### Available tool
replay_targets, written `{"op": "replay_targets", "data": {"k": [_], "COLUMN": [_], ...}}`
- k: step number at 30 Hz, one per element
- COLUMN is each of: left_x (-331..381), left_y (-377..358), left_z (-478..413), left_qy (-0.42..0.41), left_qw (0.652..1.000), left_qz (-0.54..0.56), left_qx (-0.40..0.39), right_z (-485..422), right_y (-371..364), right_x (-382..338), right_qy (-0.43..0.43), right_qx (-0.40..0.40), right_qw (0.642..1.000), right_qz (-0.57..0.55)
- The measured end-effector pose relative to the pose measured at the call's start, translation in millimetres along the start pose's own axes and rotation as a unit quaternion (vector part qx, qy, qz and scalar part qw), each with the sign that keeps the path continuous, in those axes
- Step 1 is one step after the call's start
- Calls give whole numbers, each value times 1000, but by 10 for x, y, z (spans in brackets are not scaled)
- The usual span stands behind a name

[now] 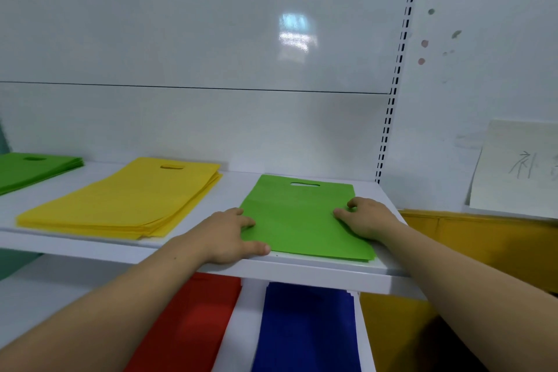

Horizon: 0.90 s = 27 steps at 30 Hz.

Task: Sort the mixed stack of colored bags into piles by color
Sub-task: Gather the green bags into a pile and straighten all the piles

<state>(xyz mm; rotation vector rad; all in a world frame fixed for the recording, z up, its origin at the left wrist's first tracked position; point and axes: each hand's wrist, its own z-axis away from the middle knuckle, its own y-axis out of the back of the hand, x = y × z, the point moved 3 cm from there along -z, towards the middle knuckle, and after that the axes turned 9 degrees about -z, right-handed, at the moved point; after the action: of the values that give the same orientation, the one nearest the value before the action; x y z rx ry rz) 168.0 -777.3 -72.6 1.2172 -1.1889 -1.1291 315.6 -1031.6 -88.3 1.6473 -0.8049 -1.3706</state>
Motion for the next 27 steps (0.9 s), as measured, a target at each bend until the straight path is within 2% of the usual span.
{"op": "replay_targets", "data": {"k": [6, 15, 21, 27], "left_x": [32, -20, -104, -372], "left_y": [-20, 67, 84, 380], "left_z": [39, 107, 152, 259], "left_qy": [2, 16, 7, 3], "left_qw": [1000, 1000, 1000, 999], "left_qz": [-3, 23, 20, 32], "left_qx": [5, -9, -20, 23], "right_z": [-6, -35, -7, 87], "right_y": [-32, 32, 67, 121], "right_x": [13, -121, -408, -931], "right_qy": [12, 15, 33, 78], "right_qx": [-4, -11, -14, 6], "right_qw": [999, 1000, 999, 997], "right_qz": [29, 13, 10, 11]}}
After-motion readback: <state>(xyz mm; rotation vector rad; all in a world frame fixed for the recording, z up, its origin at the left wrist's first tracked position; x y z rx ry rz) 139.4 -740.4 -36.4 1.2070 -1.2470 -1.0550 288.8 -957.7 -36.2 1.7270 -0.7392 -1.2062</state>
